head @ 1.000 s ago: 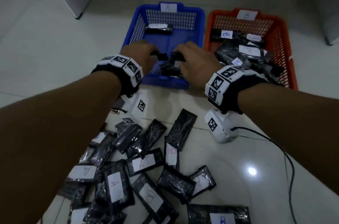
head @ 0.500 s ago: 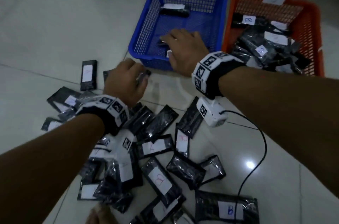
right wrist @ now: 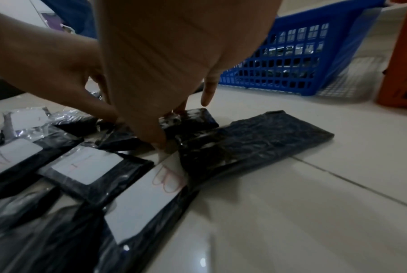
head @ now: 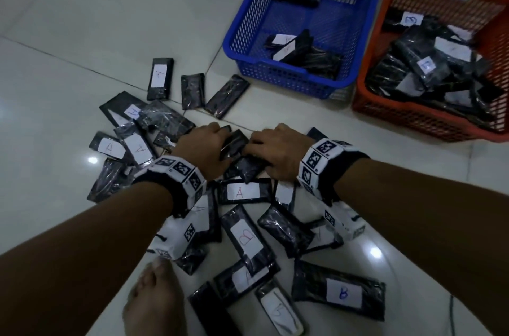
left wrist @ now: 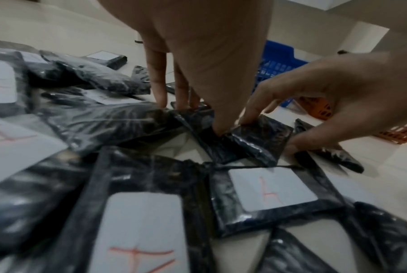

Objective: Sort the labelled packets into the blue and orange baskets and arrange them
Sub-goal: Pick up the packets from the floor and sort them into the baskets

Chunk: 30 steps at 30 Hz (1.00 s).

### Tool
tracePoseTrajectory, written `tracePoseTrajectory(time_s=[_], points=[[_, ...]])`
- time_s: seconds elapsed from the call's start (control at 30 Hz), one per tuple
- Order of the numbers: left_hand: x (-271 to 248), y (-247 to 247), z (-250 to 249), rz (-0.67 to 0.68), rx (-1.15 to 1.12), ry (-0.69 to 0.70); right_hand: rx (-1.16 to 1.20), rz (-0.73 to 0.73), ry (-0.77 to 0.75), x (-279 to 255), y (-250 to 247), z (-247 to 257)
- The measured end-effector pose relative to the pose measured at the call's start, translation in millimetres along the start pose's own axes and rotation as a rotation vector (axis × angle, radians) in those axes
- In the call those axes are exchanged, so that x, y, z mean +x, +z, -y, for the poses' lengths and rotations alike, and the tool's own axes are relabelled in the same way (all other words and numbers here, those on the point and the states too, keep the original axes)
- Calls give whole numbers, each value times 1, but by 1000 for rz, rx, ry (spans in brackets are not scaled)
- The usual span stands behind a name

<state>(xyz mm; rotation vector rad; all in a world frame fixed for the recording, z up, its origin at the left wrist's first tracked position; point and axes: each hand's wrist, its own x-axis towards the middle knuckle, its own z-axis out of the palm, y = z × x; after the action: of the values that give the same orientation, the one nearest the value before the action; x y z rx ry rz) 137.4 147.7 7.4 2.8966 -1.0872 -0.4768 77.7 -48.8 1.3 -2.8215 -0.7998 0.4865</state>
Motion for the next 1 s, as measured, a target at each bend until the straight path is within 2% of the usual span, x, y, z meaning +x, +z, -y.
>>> tracePoseTrajectory(time_s=[0.1, 0.17, 0.23, 0.3, 0.37, 0.5, 0.53, 0.6, 0.7, 0.77, 0.87, 0.93, 1.0], points=[[7, -2, -14, 26, 72, -80, 130, -20, 79, -12, -7, -5], [10, -4, -21, 48, 72, -130, 356, -32, 276, -22, -11, -11], [11, -2, -24, 17, -21, -188, 698, -139, 518, -27, -15, -19], [13, -1, -25, -6, -171, -250, 957, -254, 682, -25, -18, -27], [16, -4, -26, 40, -377, -329, 1109, -289, 738, -25, -23, -33], [26, -23, -37, 236, -1170, -635, 1160, -376, 796, -30, -32, -38], [28, -30, -38, 285, -1297, -657, 1138, -409, 798, -32, -33, -38], [33, -42, -35, 311, -1390, -603, 1068, -451, 754, -35, -36, -39], [47, -60, -34, 201, -1286, -480, 910, -562, 688, -40, -45, -38], [58, -72, -36, 98, -1063, -357, 774, -645, 669, -45, -52, -39], [77, -87, -39, -146, -561, -55, 521, -713, 628, -56, -63, -45], [95, -102, -40, -270, -408, 108, 376, -770, 607, -61, -75, -54], [120, -115, -40, -290, -297, 215, 287, -774, 624, -64, -86, -67]])
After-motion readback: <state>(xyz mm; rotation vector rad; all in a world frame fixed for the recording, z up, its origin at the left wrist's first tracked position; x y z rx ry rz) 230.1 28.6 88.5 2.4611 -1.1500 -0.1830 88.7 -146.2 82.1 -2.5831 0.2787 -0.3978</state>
